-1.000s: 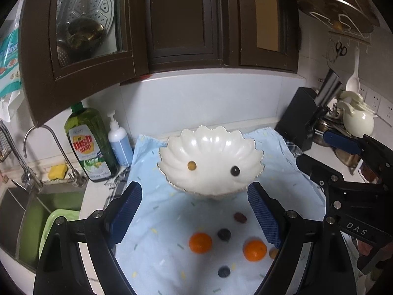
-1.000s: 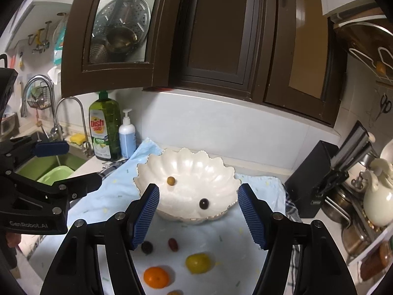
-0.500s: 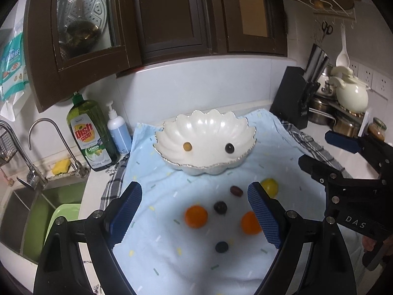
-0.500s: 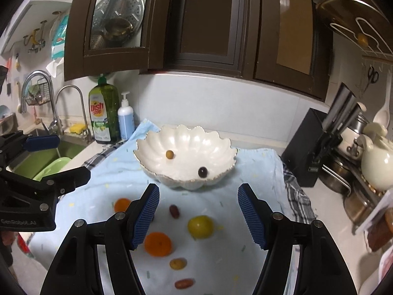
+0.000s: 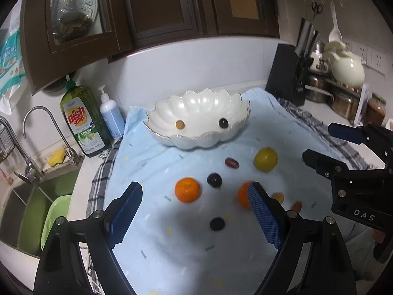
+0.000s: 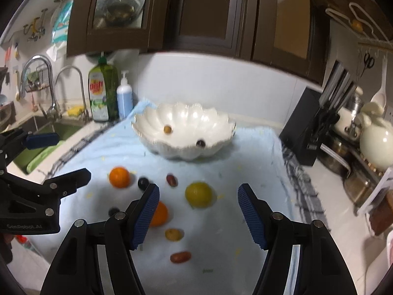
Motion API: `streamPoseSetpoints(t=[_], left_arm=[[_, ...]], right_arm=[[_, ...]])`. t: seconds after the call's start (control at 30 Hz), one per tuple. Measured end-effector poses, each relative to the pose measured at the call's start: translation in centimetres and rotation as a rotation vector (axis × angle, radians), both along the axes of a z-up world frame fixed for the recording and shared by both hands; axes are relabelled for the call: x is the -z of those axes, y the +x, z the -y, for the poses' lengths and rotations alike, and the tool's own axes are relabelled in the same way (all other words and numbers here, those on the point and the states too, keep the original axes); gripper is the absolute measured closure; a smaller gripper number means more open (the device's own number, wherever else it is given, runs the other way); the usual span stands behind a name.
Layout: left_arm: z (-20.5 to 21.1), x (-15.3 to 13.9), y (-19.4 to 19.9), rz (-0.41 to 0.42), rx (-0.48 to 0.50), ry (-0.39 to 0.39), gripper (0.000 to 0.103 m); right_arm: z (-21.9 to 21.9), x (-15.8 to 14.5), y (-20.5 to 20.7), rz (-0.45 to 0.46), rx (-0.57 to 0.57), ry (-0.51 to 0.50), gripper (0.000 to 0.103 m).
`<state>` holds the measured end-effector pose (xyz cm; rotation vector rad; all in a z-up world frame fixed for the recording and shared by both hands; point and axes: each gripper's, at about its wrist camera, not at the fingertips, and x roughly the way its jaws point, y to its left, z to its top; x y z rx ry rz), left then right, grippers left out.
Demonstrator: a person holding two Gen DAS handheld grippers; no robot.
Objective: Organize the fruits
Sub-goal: 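Withdraw both tools from the bowl back toward the remaining fruits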
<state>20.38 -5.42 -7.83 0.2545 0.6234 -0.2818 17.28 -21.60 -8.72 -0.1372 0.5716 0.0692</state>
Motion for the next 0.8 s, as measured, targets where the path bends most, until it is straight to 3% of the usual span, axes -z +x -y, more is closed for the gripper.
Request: streamPoseSetpoints(t=[0.47, 0.7, 0.8], left_arm=[[0.9, 5.0, 0.6, -0.080, 0.019, 0.026, 0.023], [0.7, 6.8, 1.1, -0.098, 0.008, -0.007, 0.028], [0.8, 7.5, 1.4, -0.105, 0.010, -0.004, 0.032]], right_arm=[[0.4, 5.1, 0.4, -0.150, 0.004, 0.020, 0.036], [0.2, 7.0, 0.4, -0.208, 0.002, 0.026, 0.037], [0.0, 7.7, 0.4, -0.232, -0.008, 0.030, 0.043]])
